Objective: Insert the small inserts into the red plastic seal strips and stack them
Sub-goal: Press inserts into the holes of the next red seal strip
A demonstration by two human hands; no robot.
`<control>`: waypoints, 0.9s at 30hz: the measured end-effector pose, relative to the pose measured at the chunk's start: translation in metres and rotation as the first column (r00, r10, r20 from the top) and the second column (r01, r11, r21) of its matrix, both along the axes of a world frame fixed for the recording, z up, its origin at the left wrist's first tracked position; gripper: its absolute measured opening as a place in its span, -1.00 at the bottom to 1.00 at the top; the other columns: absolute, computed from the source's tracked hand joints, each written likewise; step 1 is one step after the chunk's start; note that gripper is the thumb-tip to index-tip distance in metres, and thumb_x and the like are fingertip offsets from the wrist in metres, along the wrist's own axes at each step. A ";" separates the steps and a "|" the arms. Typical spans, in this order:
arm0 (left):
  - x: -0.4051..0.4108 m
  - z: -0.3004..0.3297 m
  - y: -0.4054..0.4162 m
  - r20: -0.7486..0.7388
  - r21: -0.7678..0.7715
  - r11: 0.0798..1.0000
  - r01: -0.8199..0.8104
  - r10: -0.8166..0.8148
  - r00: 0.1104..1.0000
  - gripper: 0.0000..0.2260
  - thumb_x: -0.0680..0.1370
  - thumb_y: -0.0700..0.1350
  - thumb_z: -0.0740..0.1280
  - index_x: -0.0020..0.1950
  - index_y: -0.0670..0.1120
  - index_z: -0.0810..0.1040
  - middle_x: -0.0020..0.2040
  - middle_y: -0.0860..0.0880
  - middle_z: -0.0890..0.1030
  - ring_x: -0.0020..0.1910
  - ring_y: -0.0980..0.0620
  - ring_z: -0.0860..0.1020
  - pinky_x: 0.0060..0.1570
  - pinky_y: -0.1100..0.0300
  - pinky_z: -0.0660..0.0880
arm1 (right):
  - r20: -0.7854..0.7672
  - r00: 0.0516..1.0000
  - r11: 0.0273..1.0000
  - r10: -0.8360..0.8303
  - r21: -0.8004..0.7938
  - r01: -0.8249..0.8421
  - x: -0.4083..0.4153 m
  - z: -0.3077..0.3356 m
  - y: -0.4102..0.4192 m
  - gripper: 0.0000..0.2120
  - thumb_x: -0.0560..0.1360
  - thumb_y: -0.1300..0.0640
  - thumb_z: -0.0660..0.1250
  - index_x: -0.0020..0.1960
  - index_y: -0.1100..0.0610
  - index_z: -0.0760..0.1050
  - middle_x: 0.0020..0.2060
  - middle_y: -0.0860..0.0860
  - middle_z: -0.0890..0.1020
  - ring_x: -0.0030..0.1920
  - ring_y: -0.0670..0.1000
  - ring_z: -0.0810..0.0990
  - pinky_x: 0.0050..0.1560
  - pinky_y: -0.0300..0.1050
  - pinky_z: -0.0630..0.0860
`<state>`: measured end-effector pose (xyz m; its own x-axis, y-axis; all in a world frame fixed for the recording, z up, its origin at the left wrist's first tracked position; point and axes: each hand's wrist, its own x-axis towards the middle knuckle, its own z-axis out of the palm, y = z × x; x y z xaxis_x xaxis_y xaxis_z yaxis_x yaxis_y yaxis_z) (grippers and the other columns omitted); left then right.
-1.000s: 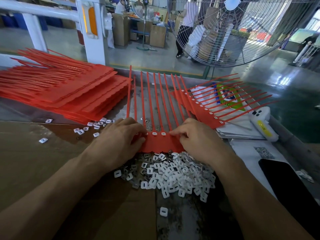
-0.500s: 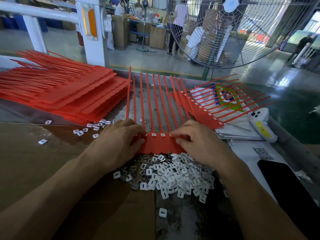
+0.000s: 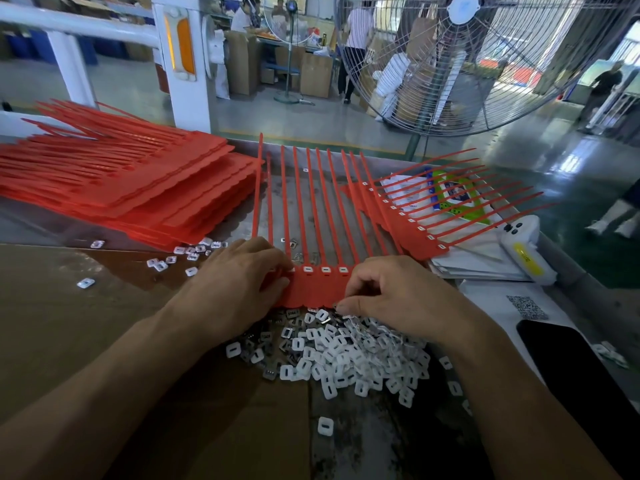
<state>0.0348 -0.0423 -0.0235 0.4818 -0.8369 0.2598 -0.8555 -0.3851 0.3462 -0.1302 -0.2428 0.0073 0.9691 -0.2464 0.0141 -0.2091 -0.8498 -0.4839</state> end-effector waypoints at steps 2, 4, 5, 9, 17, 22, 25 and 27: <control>0.000 0.000 0.000 -0.002 0.002 1.000 -0.001 0.001 1.000 -0.70 0.61 0.13 0.25 0.33 0.16 0.54 0.26 0.17 0.49 0.28 0.12 0.43 0.35 0.02 0.40 | -0.023 1.000 1.000 -0.007 -0.017 0.007 0.001 0.001 0.002 -0.82 0.45 -0.16 0.55 -0.19 -0.10 0.65 -0.22 -0.20 0.66 -0.19 -0.22 0.62 -0.16 -0.17 0.54; 0.000 0.000 0.000 -0.002 -0.001 1.000 0.001 -0.001 1.000 -0.70 0.61 0.13 0.24 0.33 0.16 0.54 0.26 0.17 0.49 0.28 0.12 0.43 0.35 0.03 0.40 | -0.035 0.999 1.000 -0.006 -0.031 0.005 0.001 0.002 0.004 -0.84 0.48 -0.14 0.53 -0.17 -0.08 0.66 -0.21 -0.19 0.67 -0.19 -0.22 0.62 -0.14 -0.16 0.57; 0.000 0.000 0.000 0.000 -0.001 1.000 0.002 -0.002 1.000 -0.70 0.61 0.13 0.24 0.33 0.17 0.54 0.26 0.17 0.49 0.27 0.13 0.43 0.35 0.03 0.40 | -0.037 0.999 0.999 -0.004 -0.047 0.003 0.000 0.002 0.004 -0.84 0.49 -0.13 0.52 -0.17 -0.08 0.66 -0.20 -0.19 0.66 -0.19 -0.22 0.62 -0.14 -0.17 0.57; 0.000 -0.001 0.000 0.002 -0.001 1.000 0.003 -0.003 1.000 -0.68 0.59 0.16 0.22 0.32 0.17 0.54 0.25 0.17 0.49 0.27 0.14 0.43 0.35 0.02 0.40 | -0.015 1.000 0.991 0.027 -0.130 -0.029 0.001 0.002 0.008 -0.86 0.54 -0.09 0.47 -0.14 -0.06 0.63 -0.19 -0.20 0.62 -0.17 -0.20 0.59 -0.10 -0.13 0.58; 0.001 0.001 0.001 0.006 0.006 1.000 0.002 -0.002 1.000 -0.68 0.60 0.15 0.22 0.32 0.17 0.54 0.25 0.17 0.50 0.26 0.13 0.44 0.34 0.02 0.41 | 0.183 0.972 0.977 -0.146 0.182 0.113 -0.002 -0.003 -0.004 -0.85 0.60 0.04 0.41 -0.15 -0.03 0.56 -0.31 -0.16 0.69 -0.45 -0.16 0.59 -0.46 -0.32 0.43; 0.000 0.002 0.000 0.005 0.003 1.000 0.003 -0.003 1.000 -0.69 0.61 0.14 0.24 0.33 0.17 0.55 0.25 0.17 0.50 0.26 0.13 0.44 0.33 0.00 0.42 | 0.194 0.953 0.922 -0.233 0.356 0.153 0.001 -0.007 -0.009 -0.85 0.61 0.05 0.38 -0.15 -0.08 0.57 -0.25 -0.04 0.74 -0.43 -0.09 0.62 -0.47 -0.20 0.47; 0.000 0.002 0.000 0.000 0.002 1.000 0.006 -0.006 1.000 -0.69 0.61 0.13 0.24 0.33 0.16 0.55 0.24 0.16 0.50 0.25 0.13 0.44 0.34 0.00 0.42 | 0.204 0.951 0.900 -0.232 0.416 0.130 0.001 -0.007 -0.013 -0.85 0.59 0.08 0.41 -0.15 -0.08 0.60 -0.29 0.03 0.70 -0.44 -0.04 0.59 -0.45 -0.18 0.51; 0.000 0.002 0.000 0.000 0.001 1.000 0.003 -0.003 1.000 -0.70 0.61 0.13 0.25 0.32 0.16 0.55 0.24 0.16 0.51 0.25 0.13 0.44 0.34 0.00 0.42 | 0.213 0.952 0.901 -0.220 0.417 0.115 -0.001 -0.008 -0.015 -0.88 0.58 0.12 0.44 -0.12 -0.06 0.63 -0.32 0.02 0.67 -0.45 -0.02 0.60 -0.42 -0.16 0.55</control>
